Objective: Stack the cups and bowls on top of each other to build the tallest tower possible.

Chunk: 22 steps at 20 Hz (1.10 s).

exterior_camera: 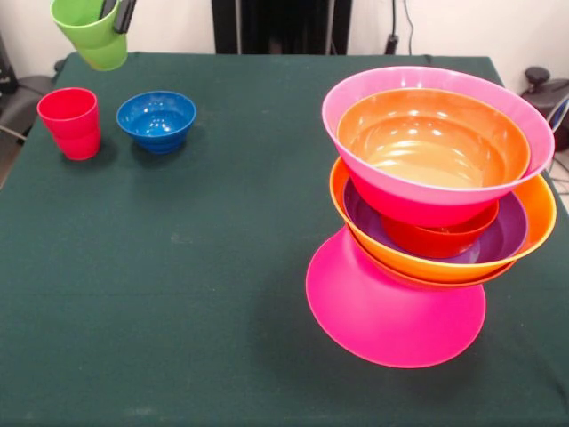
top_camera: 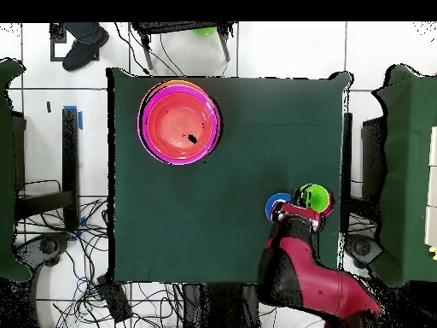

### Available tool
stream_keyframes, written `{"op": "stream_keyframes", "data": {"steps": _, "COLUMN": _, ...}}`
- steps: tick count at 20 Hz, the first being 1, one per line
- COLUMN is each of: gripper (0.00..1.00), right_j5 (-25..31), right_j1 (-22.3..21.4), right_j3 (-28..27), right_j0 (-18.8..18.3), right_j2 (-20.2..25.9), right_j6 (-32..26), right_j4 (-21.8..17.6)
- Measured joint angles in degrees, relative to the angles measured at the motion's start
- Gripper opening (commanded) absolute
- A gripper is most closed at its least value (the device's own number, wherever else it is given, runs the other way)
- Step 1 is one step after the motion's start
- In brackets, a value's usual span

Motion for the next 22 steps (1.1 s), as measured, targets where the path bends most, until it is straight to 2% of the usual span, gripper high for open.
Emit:
{"op": "stream_keyframes", "data": {"steps": 4, "gripper": 0.0, "right_j5": -1.85, "right_j1": -0.08, "right_j3": 0.31, "right_j0": -1.5, "right_j2": -0.12, "right_j6": 0.76, "right_j4": 0.01}}
{"op": "stream_keyframes", "data": {"steps": 7, "gripper": 0.0, "right_j5": -6.16, "right_j1": 0.79, "right_j3": 0.43, "right_j0": -2.73, "right_j2": -0.92, "right_j6": 1.75, "right_j4": 0.0}}
{"op": "stream_keyframes", "data": {"steps": 8, "gripper": 0.0, "right_j5": -9.64, "right_j1": 1.74, "right_j3": 0.48, "right_j0": -3.23, "right_j2": -1.68, "right_j6": 2.33, "right_j4": 0.01}}
{"op": "stream_keyframes", "data": {"steps": 12, "gripper": 0.0, "right_j5": -14.91, "right_j1": 3.43, "right_j3": 0.69, "right_j0": -3.85, "right_j2": -2.82, "right_j6": 3.1, "right_j4": 0.01}}
{"op": "stream_keyframes", "data": {"steps": 22, "gripper": 0.0, "right_j5": -23.33, "right_j1": 9.07, "right_j3": 1.23, "right_j0": -4.07, "right_j2": -5.29, "right_j6": 4.38, "right_j4": 0.05}}
